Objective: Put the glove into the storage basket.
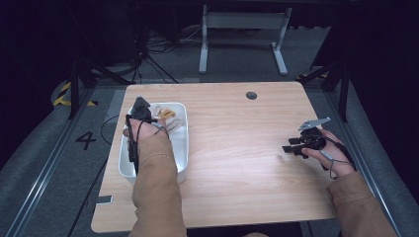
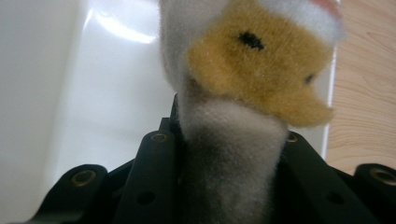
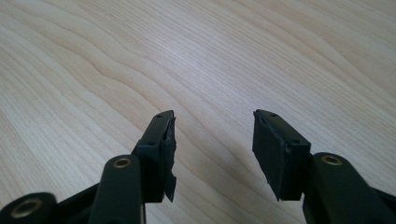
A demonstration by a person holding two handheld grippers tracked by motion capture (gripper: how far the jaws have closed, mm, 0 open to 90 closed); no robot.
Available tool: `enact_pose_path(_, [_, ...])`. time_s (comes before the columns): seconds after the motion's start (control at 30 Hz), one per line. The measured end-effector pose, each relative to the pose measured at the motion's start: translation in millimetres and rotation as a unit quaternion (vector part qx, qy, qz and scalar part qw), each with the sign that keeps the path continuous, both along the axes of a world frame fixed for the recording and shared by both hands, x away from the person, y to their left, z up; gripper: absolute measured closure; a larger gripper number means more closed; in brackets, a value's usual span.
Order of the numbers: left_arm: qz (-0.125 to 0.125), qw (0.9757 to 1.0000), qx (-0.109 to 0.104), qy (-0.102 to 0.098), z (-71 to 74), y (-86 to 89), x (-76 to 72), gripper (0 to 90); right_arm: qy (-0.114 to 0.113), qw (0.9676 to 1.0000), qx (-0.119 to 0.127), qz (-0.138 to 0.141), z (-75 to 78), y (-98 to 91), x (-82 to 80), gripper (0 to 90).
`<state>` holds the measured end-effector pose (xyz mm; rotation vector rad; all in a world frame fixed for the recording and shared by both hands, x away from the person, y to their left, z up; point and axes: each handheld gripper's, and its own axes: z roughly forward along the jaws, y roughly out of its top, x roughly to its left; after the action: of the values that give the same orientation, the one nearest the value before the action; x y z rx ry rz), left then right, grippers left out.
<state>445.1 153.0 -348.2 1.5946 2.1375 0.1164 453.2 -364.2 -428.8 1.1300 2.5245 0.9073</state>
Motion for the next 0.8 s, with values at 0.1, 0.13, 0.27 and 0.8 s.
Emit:
enact_pose_path(0.1, [-0.003, 1.0, -0.003, 0.007, -12.2, -0.8, 1.1, 72.2, 0.001, 1.0, -0.003, 0.0, -0.8, 0.2, 0.5, 50.3])
enact_pose_path(0.13, [-0.002, 1.0, -0.004, 0.009, -14.4, -1.1, 1.2, 72.2, 0.003, 1.0, -0.004, 0.001, -2.1, 2.0, 0.2, 50.3])
enact_pose_path(0.27, [-0.001, 0.9999, -0.008, 0.013, -24.2, -1.0, 2.1, 72.2, 0.006, 0.9999, -0.005, 0.007, -2.8, 4.5, -0.4, 50.1])
enact_pose_path(0.8, [0.003, 0.9997, -0.002, 0.025, -53.2, 5.4, 2.7, 71.7, 0.01, 0.9999, -0.008, 0.01, -6.5, 5.8, 0.0, 50.0])
